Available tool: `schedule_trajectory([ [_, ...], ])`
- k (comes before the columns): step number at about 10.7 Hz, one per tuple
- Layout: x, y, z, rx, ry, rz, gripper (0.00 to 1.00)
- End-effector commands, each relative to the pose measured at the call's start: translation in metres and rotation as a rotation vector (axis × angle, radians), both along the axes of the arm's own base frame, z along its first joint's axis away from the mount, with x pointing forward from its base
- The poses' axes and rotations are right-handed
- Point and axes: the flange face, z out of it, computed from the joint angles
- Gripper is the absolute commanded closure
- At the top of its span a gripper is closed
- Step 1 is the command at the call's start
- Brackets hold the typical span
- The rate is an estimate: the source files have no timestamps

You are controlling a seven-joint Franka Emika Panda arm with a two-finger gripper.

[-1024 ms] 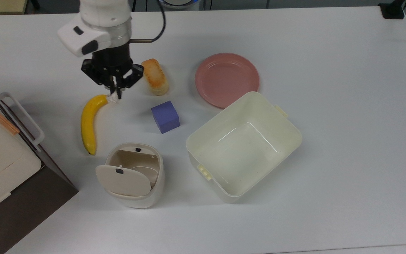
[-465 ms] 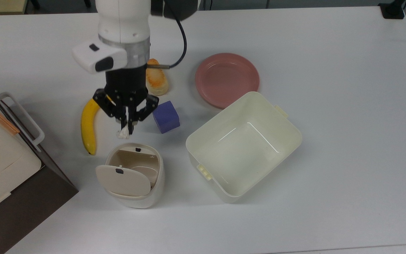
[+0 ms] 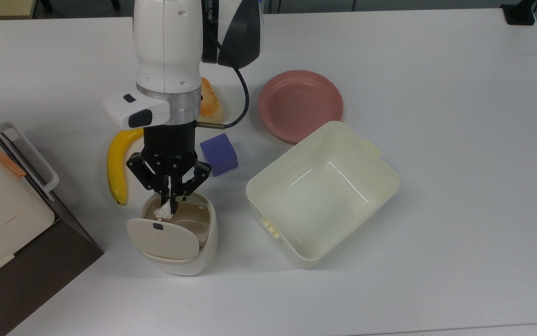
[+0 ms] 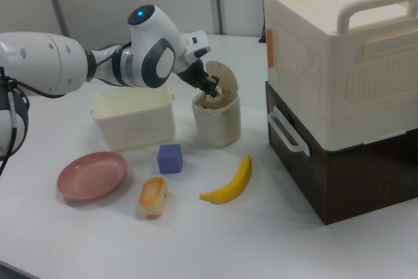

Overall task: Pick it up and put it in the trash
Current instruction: 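Lift the paper ball and carry it over the white trash bin, then open the gripper to drop the paper ball into the bin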

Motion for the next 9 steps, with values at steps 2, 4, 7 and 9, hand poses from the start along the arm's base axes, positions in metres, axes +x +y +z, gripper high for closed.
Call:
schedule_trajectory([
  [2,0.0048,-0.0010,-0.0017,0.007,-0.015,-0.015,0.87],
  [4,0.0046,-0.0019,0.0012,0.006,-0.018,-0.017,0.41],
  [7,0.0045,-0.0005,0.0042,-0.006,-0.022,-0.010,0.00],
  [9,0.0042,-0.0016,0.0052,-0.007,-0.021,-0.011,0.00],
])
